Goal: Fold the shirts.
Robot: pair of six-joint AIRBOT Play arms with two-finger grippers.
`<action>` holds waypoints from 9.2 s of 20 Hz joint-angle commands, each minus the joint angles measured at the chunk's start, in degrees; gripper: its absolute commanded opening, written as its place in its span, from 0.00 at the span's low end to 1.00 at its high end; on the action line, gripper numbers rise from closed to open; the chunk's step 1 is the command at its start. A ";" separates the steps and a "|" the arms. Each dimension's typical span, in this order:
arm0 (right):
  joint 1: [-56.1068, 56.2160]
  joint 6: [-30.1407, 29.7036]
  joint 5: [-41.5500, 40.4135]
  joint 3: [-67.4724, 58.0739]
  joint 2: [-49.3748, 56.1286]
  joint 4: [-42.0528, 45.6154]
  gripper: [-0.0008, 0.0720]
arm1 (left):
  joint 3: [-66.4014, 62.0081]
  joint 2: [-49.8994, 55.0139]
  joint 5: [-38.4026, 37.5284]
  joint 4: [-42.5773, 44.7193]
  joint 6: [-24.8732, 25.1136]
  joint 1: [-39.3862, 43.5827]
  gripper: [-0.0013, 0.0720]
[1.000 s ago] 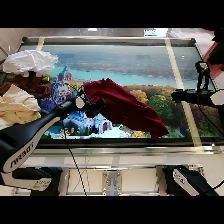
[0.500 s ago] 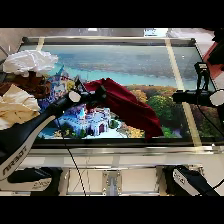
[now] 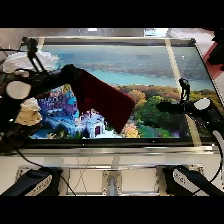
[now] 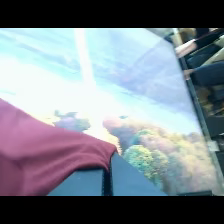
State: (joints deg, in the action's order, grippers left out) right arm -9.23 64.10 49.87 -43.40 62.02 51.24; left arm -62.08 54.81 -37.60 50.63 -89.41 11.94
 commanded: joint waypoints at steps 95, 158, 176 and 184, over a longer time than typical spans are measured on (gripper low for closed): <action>16.72 10.08 22.58 -38.01 -9.94 13.38 0.05 | -6.05 -6.47 -29.75 34.84 -5.22 -2.67 0.03; -11.96 -0.94 11.63 -15.30 -2.73 -3.93 0.68 | 31.93 18.10 26.97 -13.38 -17.33 24.59 0.47; -4.35 3.50 2.49 21.24 -0.48 -10.97 0.64 | 24.39 11.13 25.90 -13.11 -10.64 24.41 0.03; 2.49 3.58 -13.35 21.20 -0.48 -16.13 0.17 | 24.39 11.13 25.27 -13.09 -10.62 24.41 0.03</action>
State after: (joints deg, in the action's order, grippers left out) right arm -8.01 67.72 42.04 -22.46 61.49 36.29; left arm -37.63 65.98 -12.03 37.52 -100.09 36.38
